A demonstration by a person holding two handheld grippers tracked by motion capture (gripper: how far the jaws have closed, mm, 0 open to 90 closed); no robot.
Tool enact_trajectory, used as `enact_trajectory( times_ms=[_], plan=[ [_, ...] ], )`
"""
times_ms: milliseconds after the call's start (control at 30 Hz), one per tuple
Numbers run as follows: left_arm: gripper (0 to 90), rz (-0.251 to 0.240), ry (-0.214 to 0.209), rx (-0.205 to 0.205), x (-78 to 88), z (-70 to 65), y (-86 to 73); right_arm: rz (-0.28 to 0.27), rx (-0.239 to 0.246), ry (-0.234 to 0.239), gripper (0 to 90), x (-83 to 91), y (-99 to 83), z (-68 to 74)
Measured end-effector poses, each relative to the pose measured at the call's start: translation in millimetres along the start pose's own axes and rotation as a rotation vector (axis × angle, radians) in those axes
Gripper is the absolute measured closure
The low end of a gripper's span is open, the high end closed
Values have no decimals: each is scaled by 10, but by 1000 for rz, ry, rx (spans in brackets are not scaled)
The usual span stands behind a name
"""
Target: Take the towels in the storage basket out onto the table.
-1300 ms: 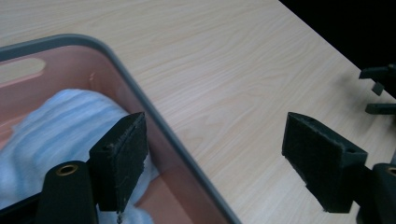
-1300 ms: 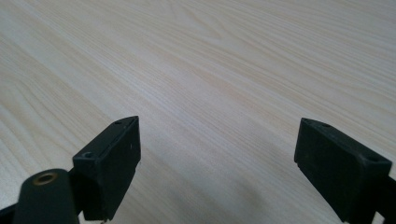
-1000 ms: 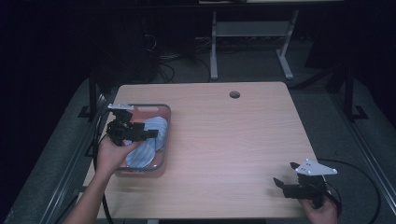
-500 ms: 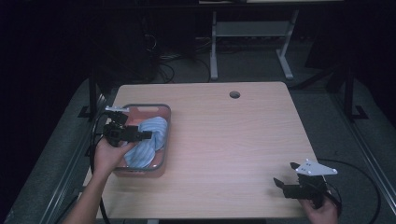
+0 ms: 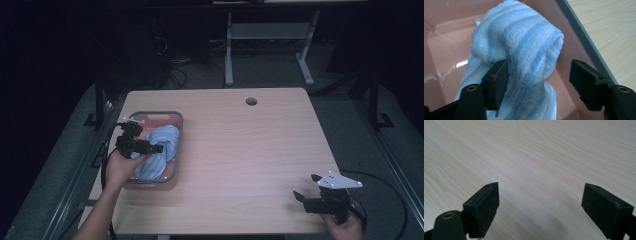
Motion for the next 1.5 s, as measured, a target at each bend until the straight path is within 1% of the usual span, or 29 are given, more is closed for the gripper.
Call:
enact_trajectory(
  times_ms=[33, 67, 100, 167, 200, 300, 333, 367, 533, 600, 667, 733, 833, 1033, 1100, 1167, 1233, 1500],
  plan=[
    [330, 4, 6, 1, -13, -4, 5, 0, 2, 0, 141, -1, 0, 1],
    [349, 9, 18, -8, -27, -2, 8, 0, 3, 1, 141, -3, 1, 2],
    [365, 12, 31, -6, -44, -4, 9, 1, 5, 2, 141, -3, 1, 2],
    [382, 27, 43, -8, -85, 0, 10, 0, 4, 2, 141, -2, 2, 5],
    [401, 34, 51, -15, -99, 2, 9, 0, 4, 3, 141, -1, 2, 5],
    [528, 43, 94, -26, -137, 4, 10, 0, 3, 3, 141, 2, -1, 3],
    [528, 44, 103, -25, -145, 10, 14, 0, 3, 3, 141, 2, -1, 3],
    [549, 47, 101, -21, -150, 13, 14, -1, 3, 3, 141, 3, -2, 1],
    [669, 64, 112, -17, -164, 58, 12, -2, 3, 3, 141, 7, -5, -2],
    [708, 58, 115, -7, -163, 59, 9, -2, 4, 3, 141, 8, -5, 2],
    [738, 54, 117, -8, -157, 57, 8, -2, 4, 4, 141, 8, -6, 2],
    [753, 52, 112, -11, -140, 62, 4, -2, 3, 3, 141, 12, -7, 1],
    [769, 34, 102, 1, -100, 72, -5, -4, 3, 1, 141, 17, -8, -1],
    [778, -9, 71, 11, 40, 89, -15, -6, -2, -3, 141, 18, -5, -5],
    [778, -16, 69, 10, 82, 97, -24, -5, -3, -2, 141, 17, -3, -2],
    [778, -21, 54, 16, 117, 102, -35, -5, -1, -1, 141, 13, 0, 3],
    [778, -22, 25, 31, 144, 117, -49, -5, 3, -3, 141, 15, 4, 9],
    [778, -61, 0, 30, 318, 143, -64, -2, 6, 0, 141, 2, 11, 14]
  ],
)
Point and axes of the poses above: each handheld gripper's, and its own axes: x roughly backward along the jaws, y roughly out of its top, z roughly to its left, the point moved 4 cm from there along -x, roughly forward along the jaws, and after that the axes turned 13 degrees about x, right-handed, at the moved point
